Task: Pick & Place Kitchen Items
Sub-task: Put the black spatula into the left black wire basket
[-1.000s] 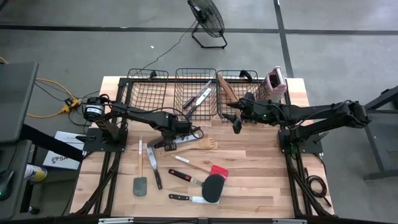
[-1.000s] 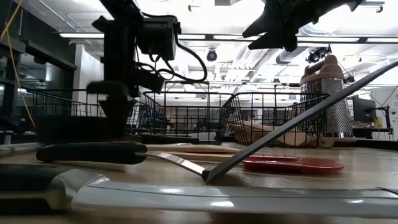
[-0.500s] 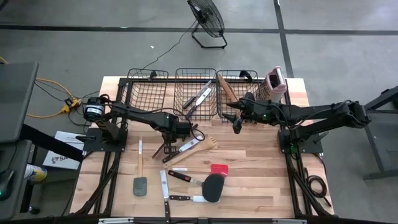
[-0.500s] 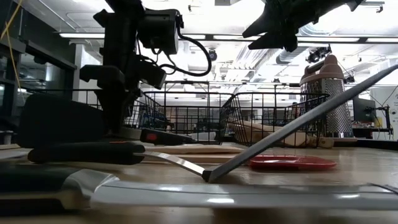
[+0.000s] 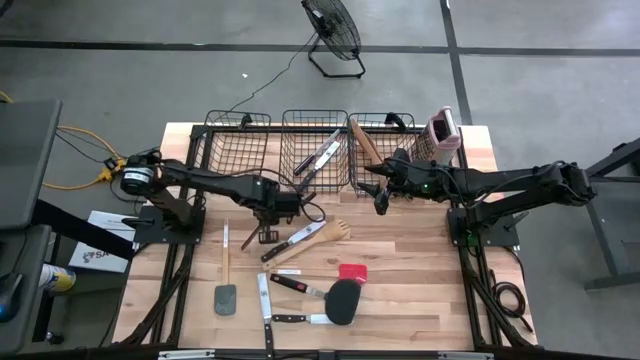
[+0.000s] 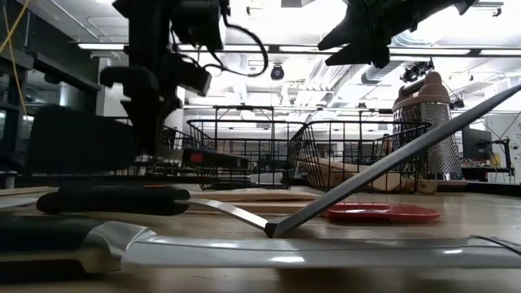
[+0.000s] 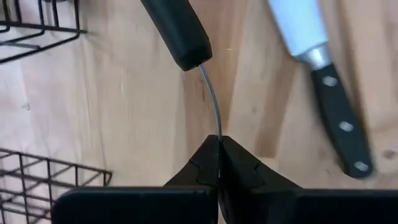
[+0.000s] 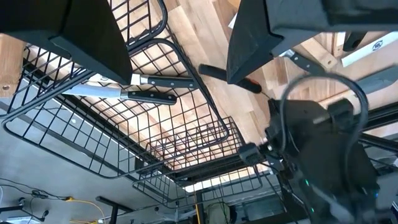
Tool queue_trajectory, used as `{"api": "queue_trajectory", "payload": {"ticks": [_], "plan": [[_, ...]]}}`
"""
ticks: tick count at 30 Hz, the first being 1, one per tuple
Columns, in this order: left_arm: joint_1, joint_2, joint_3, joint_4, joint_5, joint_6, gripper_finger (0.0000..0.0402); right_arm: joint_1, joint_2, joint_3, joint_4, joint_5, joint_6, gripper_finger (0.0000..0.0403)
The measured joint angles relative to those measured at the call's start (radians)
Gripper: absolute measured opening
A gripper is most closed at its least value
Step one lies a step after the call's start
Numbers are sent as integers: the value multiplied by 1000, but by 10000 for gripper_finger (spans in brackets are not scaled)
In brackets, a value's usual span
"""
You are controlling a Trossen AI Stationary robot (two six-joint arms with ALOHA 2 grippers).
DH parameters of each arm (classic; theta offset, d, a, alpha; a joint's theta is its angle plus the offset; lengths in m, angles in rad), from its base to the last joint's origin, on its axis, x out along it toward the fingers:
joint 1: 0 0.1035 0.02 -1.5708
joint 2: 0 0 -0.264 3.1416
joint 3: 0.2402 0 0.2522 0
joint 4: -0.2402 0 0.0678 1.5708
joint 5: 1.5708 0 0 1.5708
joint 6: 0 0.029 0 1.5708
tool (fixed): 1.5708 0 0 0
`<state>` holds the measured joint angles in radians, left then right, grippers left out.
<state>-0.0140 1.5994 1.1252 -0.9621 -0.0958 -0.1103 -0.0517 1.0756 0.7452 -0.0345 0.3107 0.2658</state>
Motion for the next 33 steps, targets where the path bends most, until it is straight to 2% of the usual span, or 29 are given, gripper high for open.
{"api": "queue_trajectory", "payload": {"ticks": [9,16,24,33], "plan": [[-76,-120,0,-97,6,-74,0,0,0,0,-5,0,0,254],[-143,-228,0,-95,-25,-144,0,0,0,0,-10,0,0,254],[-157,-333,23,-118,-150,-159,0,0,0,0,-11,0,0,254],[-133,-353,219,-306,-390,-50,0,0,0,0,-6,0,0,254]]}}
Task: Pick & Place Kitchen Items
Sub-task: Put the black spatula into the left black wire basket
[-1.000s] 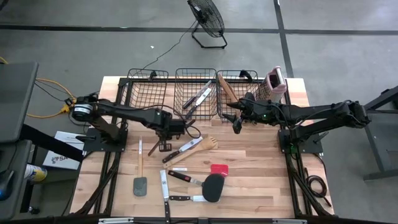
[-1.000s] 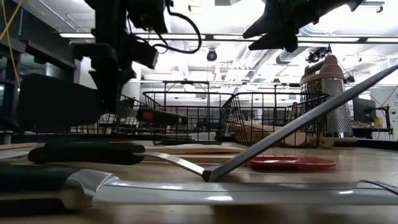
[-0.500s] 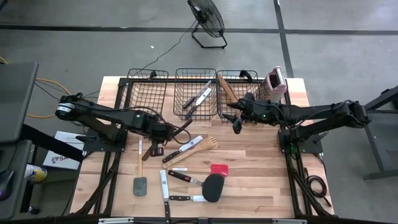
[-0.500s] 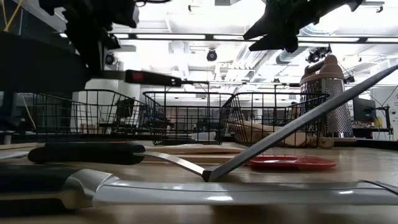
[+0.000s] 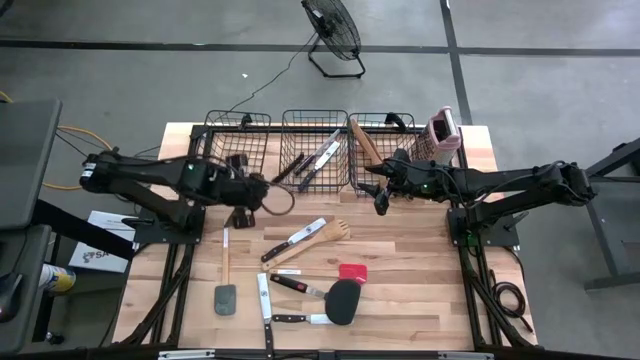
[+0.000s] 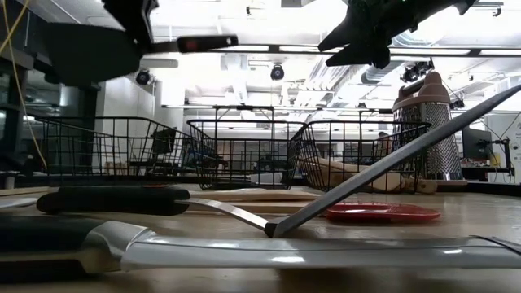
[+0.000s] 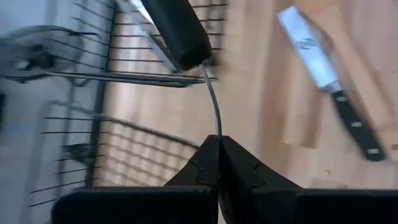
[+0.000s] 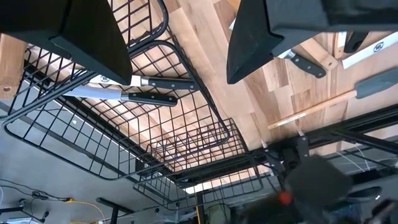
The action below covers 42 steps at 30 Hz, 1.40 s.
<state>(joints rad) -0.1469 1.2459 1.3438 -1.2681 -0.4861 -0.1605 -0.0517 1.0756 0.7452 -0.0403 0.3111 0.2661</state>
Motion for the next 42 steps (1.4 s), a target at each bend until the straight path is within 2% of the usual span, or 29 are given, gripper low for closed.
{"api": "queue_trajectory", "payload": {"ticks": [5,15,20,29,42], "plan": [[129,0,46,-51,-52,77,0,0,0,0,9,0,0,254],[478,1,47,-59,-59,322,0,0,0,0,8,0,0,254],[625,1,33,-8,45,442,0,0,0,0,7,0,0,254],[856,1,-110,117,167,578,0,0,0,0,6,0,-4,254],[1072,1,-262,261,327,699,0,0,0,0,-7,1,-4,254]]}}
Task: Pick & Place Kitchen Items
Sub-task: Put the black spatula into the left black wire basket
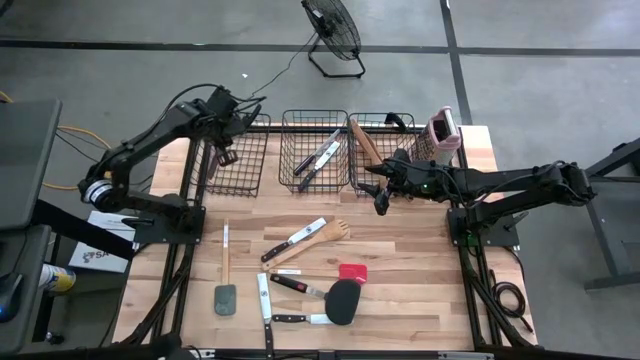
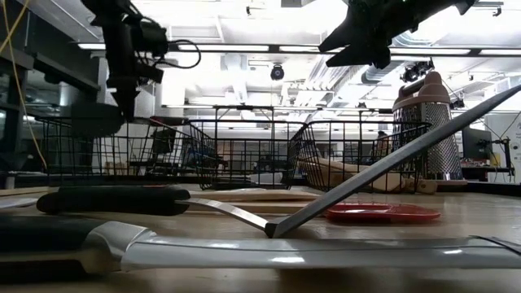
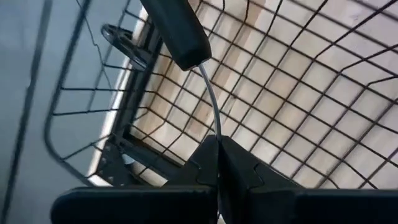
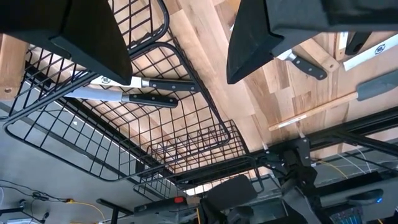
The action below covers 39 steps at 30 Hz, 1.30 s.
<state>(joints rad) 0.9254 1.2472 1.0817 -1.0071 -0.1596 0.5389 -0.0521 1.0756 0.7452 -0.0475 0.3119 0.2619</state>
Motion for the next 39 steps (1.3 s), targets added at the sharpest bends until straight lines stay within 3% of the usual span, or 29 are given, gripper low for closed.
{"api": "queue_trajectory", "payload": {"ticks": [13,28,39], "plan": [[56,0,-107,49,77,40,0,0,0,0,1,3,3,254],[56,5,-115,65,104,262,0,0,0,0,2,3,3,254],[57,101,-115,89,101,263,0,0,0,0,1,3,4,254]]}}
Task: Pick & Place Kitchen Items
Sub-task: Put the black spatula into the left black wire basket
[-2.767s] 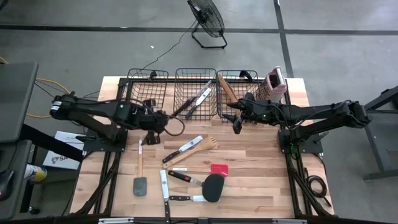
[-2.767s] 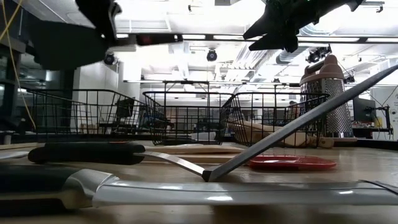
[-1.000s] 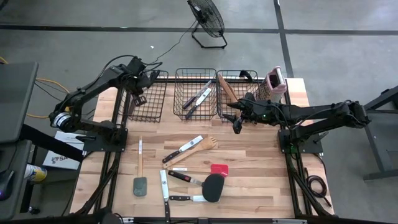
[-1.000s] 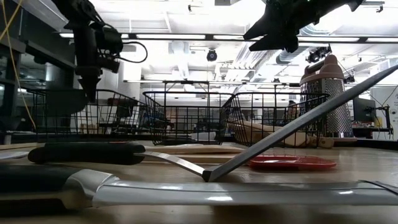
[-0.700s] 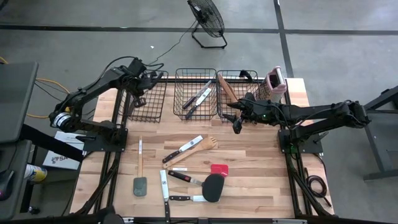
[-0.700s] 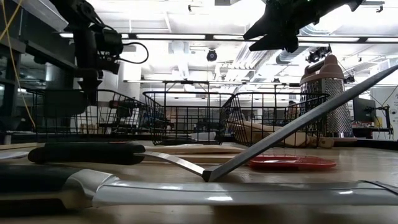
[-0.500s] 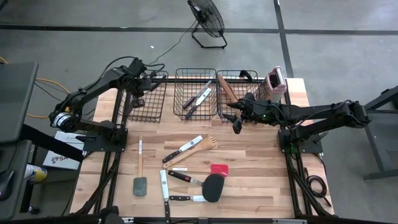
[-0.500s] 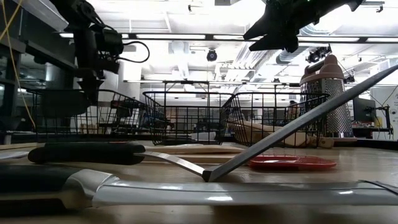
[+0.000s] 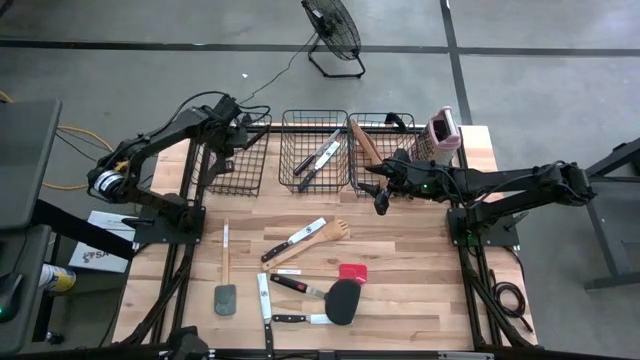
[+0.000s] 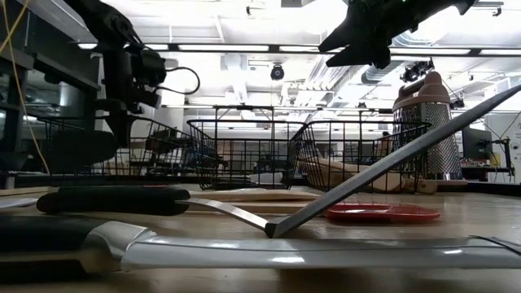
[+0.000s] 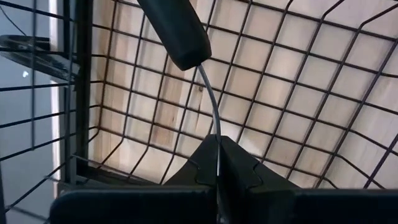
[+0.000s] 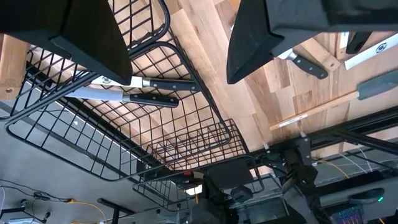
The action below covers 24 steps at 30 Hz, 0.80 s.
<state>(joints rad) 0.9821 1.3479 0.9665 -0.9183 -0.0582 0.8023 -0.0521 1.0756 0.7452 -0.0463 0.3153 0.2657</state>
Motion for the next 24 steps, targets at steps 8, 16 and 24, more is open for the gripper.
{"api": "queue_trajectory", "payload": {"ticks": [8,16,24], "plan": [[0,67,0,10,-3,-14,0,0,0,0,-2,0,0,254],[0,102,3,12,-7,-32,1,0,0,0,-2,0,0,254],[0,103,1,21,-16,-48,15,0,0,0,-3,0,0,254]]}}
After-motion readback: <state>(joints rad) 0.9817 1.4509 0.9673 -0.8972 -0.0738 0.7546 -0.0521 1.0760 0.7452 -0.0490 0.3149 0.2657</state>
